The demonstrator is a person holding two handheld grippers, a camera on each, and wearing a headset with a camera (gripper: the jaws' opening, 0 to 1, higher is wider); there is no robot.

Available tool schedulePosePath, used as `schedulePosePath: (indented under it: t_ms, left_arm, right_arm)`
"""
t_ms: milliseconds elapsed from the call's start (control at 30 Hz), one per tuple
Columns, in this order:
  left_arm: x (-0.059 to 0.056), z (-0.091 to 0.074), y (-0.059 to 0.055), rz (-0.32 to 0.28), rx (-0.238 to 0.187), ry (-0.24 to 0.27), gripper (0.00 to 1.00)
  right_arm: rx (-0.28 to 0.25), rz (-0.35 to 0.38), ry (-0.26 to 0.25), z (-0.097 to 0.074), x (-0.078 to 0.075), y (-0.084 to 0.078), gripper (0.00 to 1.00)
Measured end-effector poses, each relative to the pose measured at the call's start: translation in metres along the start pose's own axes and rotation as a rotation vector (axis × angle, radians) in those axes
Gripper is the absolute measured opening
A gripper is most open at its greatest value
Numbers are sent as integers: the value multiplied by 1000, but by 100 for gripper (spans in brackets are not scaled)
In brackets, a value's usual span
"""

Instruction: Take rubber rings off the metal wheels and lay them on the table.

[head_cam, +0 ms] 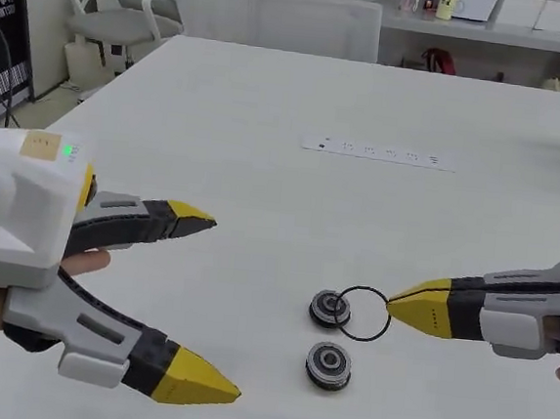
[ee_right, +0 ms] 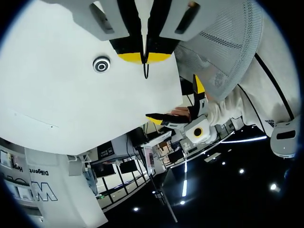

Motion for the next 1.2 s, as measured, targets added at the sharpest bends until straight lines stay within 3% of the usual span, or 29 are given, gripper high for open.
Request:
schedulePosePath:
  t_ms: [300, 633, 1000, 1200]
  left_arm:
    - [-2, -13, -18, -32, 6, 39, 100]
    - [0, -24, -29, -69, 0, 78, 100]
    - [-2, -29, -37, -99, 0, 103, 100]
    - [-3, -34, -41, -110, 2, 117, 100]
  right_arm:
    - [14, -25, 13, 7, 5, 8, 0]
    - [28, -42, 37, 22, 8, 15, 0]
    - [78, -57, 88, 55, 2, 22, 0]
    - [127, -54, 118, 77, -3, 17, 0]
Point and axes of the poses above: the centre of the closed fingertips' face, and the gripper's own axes: z roughly forward along the fingers, x roughly to its left, y roughly out of its top, the point moved 10 cm from there along -z, roughly backward along the fingers, and after that the axes turned 8 degrees about y, right-handed, at the moved point
